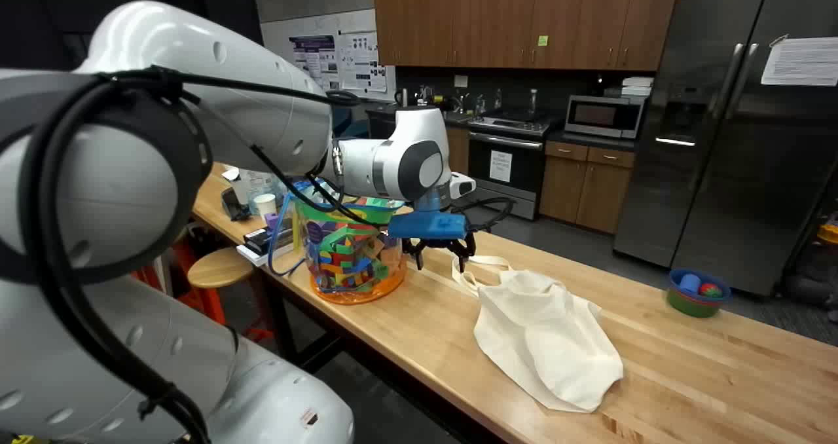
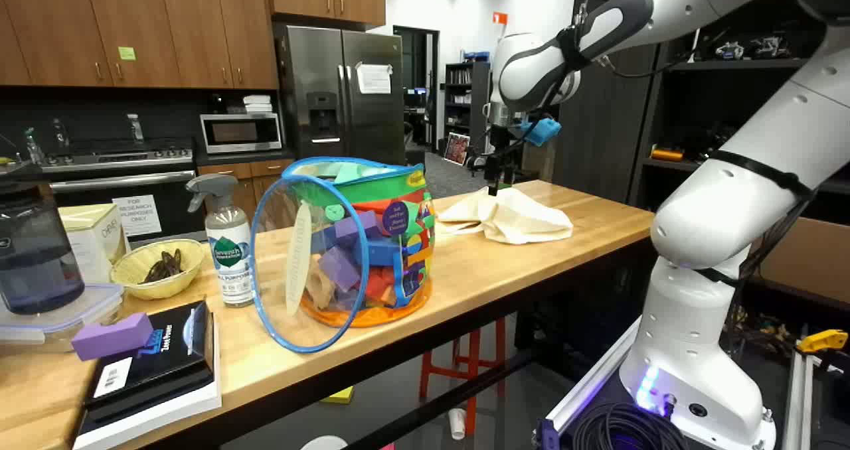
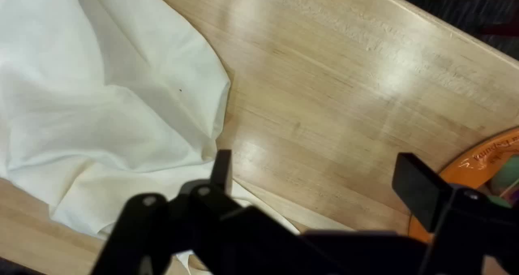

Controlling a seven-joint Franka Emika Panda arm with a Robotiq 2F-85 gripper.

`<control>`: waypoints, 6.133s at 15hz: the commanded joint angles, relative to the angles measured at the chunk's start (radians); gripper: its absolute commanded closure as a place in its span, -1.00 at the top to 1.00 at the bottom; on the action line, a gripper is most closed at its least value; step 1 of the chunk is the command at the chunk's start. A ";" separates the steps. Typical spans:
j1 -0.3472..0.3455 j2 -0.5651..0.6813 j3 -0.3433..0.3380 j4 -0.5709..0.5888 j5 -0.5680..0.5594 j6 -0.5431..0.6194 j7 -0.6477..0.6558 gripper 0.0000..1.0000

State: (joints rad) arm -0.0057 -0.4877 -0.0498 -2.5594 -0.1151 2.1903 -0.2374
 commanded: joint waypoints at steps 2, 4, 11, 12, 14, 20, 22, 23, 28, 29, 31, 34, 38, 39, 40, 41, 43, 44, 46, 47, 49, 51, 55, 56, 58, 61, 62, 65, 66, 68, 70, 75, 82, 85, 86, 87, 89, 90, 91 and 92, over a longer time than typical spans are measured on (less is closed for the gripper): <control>0.004 0.000 -0.003 0.002 -0.002 -0.003 0.002 1.00; 0.004 0.000 -0.003 0.002 -0.002 -0.003 0.002 1.00; 0.004 0.000 -0.003 0.002 -0.002 -0.003 0.002 1.00; 0.004 0.000 -0.003 0.002 -0.002 -0.003 0.002 1.00; 0.004 0.000 -0.003 0.002 -0.002 -0.003 0.002 1.00; 0.004 0.000 -0.003 0.002 -0.002 -0.003 0.002 1.00; 0.004 0.000 -0.003 0.002 -0.002 -0.003 0.002 1.00; 0.004 0.000 -0.003 0.002 -0.002 -0.003 0.002 1.00; 0.004 0.000 -0.003 0.002 -0.002 -0.003 0.002 1.00; 0.004 0.000 -0.003 0.002 -0.002 -0.003 0.002 1.00; 0.004 0.000 -0.003 0.002 -0.002 -0.003 0.002 1.00; 0.004 0.000 -0.003 0.002 -0.002 -0.003 0.002 1.00; 0.004 0.000 -0.003 0.002 -0.002 -0.003 0.002 1.00; 0.004 0.000 -0.003 0.002 -0.002 -0.003 0.002 1.00; 0.004 0.000 -0.003 0.002 -0.002 -0.003 0.002 1.00; 0.004 0.000 -0.003 0.002 -0.002 -0.003 0.002 1.00; 0.004 0.000 -0.003 0.002 -0.002 -0.003 0.002 1.00; 0.004 0.000 -0.003 0.002 -0.002 -0.003 0.002 1.00; 0.004 0.000 -0.003 0.002 -0.002 -0.003 0.002 1.00; 0.004 0.000 -0.003 0.002 -0.002 -0.003 0.002 1.00; 0.004 0.000 -0.003 0.002 -0.002 -0.003 0.002 1.00; 0.002 0.000 -0.008 0.014 0.001 -0.001 0.000 1.00; -0.013 -0.019 -0.022 0.038 0.001 0.014 0.014 1.00; -0.019 -0.019 -0.022 0.041 -0.007 0.022 0.023 1.00; -0.035 -0.011 -0.020 0.044 -0.021 0.036 0.042 1.00; -0.060 -0.006 -0.012 0.021 -0.036 0.050 0.090 1.00; -0.066 -0.009 -0.012 0.010 -0.040 0.052 0.105 1.00; -0.096 -0.019 -0.022 -0.031 -0.086 0.084 0.117 1.00; -0.109 -0.021 -0.028 -0.048 -0.107 0.111 0.111 1.00; -0.139 -0.018 -0.044 -0.076 -0.164 0.180 0.084 1.00; -0.174 -0.009 -0.067 -0.095 -0.238 0.251 0.049 1.00; -0.227 0.044 -0.164 -0.146 -0.317 0.498 -0.062 1.00; -0.187 0.179 -0.208 -0.193 -0.208 0.734 -0.109 1.00; -0.165 0.222 -0.199 -0.201 -0.153 0.806 -0.099 1.00; -0.168 0.237 -0.192 -0.198 -0.150 0.824 -0.095 1.00; -0.173 0.250 -0.186 -0.193 -0.151 0.842 -0.091 1.00; -0.196 0.272 -0.171 -0.184 -0.175 0.879 -0.085 1.00; -0.206 0.284 -0.165 -0.178 -0.183 0.900 -0.082 1.00; -0.218 0.295 -0.159 -0.174 -0.191 0.921 -0.080 1.00; -0.228 0.307 -0.153 -0.169 -0.198 0.947 -0.080 1.00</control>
State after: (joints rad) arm -0.1920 -0.2249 -0.2289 -2.7545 -0.2870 3.0729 -0.3268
